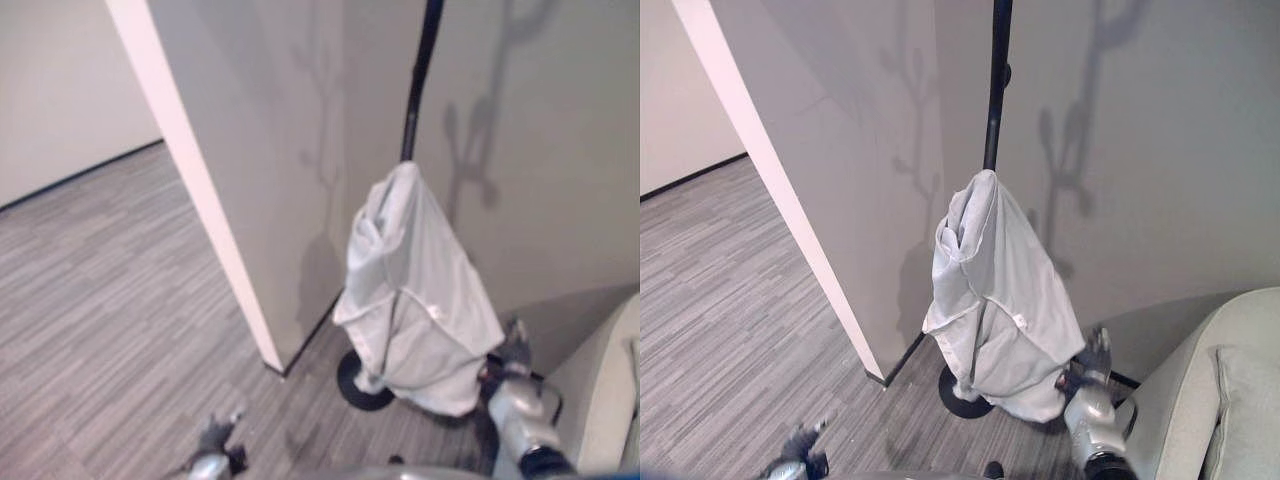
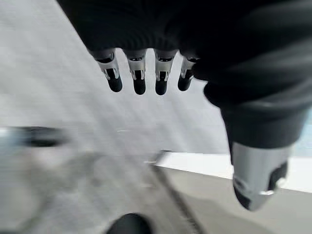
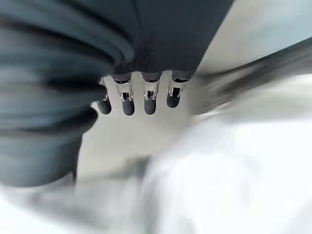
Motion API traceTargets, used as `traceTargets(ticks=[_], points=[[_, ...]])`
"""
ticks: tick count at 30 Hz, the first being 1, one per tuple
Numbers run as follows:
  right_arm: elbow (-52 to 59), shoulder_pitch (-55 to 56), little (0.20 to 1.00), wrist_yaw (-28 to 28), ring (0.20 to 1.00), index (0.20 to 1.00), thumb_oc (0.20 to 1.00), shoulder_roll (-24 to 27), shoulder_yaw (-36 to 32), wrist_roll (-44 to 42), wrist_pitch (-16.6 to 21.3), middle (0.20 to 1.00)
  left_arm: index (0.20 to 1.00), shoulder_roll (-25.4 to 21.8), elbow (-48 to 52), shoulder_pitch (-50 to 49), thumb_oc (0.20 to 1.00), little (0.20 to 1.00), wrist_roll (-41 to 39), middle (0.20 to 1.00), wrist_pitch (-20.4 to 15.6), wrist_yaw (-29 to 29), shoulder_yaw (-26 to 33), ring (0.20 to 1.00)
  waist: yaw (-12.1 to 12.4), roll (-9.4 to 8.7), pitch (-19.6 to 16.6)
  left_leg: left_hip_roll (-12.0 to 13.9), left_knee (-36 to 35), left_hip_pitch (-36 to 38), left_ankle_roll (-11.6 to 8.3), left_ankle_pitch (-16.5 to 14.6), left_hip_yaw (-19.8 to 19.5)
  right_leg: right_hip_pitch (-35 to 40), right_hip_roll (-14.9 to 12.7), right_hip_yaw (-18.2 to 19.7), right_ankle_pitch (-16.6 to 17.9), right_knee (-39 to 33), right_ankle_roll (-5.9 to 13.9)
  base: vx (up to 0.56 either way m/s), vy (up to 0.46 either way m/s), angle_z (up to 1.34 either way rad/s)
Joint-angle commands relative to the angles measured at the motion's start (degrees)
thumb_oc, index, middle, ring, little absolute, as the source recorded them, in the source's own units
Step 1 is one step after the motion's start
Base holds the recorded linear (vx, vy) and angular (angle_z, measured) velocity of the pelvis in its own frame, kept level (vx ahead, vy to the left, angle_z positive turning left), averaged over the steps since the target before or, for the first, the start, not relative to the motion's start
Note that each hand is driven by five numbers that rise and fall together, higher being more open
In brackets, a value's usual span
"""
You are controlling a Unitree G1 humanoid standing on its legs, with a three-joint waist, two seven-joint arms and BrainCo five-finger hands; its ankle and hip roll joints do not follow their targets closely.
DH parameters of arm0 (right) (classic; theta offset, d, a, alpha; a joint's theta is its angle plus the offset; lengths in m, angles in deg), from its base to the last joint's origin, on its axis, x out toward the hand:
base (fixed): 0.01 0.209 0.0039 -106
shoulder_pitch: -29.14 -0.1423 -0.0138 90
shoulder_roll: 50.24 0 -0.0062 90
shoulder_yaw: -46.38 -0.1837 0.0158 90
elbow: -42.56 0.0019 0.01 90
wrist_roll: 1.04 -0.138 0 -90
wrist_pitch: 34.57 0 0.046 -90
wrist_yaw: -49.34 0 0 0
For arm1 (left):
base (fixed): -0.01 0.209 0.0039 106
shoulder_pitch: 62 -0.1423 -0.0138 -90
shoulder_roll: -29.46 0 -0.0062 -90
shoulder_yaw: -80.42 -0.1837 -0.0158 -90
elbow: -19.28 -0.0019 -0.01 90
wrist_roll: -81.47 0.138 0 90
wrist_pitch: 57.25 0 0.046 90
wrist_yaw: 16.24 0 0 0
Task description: Hang the clothes on the sofa on the clothes rack.
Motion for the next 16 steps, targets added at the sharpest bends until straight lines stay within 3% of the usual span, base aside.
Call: traceTargets(ticks=[1, 7, 16], points=[[-10.09, -4.60, 1.000, 3.90, 1.000, 1.000, 1.000, -3.26, -4.15, -11.28, -0.99, 1.000, 1.000, -0.26, -3.27, 3.39, 1.000, 1.000, -2.57, 1.000, 0.24, -2.85, 1.03, 1.000, 0.67, -1.96, 2.84, -2.53, 7.40, -1.19, 2.23, -5.27, -0.73, 3.34, -3.91, -1.85, -6.88, 1.25, 4.09, 0.02, -0.005, 0.13], [-23.88, -4.94, 1.000, 6.93, 1.000, 1.000, 1.000, -3.83, -8.57, -17.55, -4.23, 1.000, 1.000, 0.65, -4.68, 3.30, 1.000, 1.000, -4.28, 1.000, -0.05, -4.68, 0.18, 1.000, 1.55, -2.08, 2.80, -2.33, 7.30, -1.58, 2.10, -5.08, -1.80, 3.94, -3.92, -2.83, -7.10, 1.18, 4.18, 0.01, 0.001, 0.19], [-25.23, -5.25, 1.000, 7.69, 1.000, 1.000, 1.000, -3.76, -8.00, -19.42, -5.78, 1.000, 1.000, 1.86, -2.80, 5.30, 1.000, 1.000, -2.94, 1.000, -0.04, -5.56, -5.69, 1.000, 0.93, -1.83, 2.79, -2.67, 6.26, -1.62, 2.14, -4.83, -2.07, 3.88, -4.17, -3.22, -6.96, 1.14, 4.39, 0.00, 0.007, 0.15]])
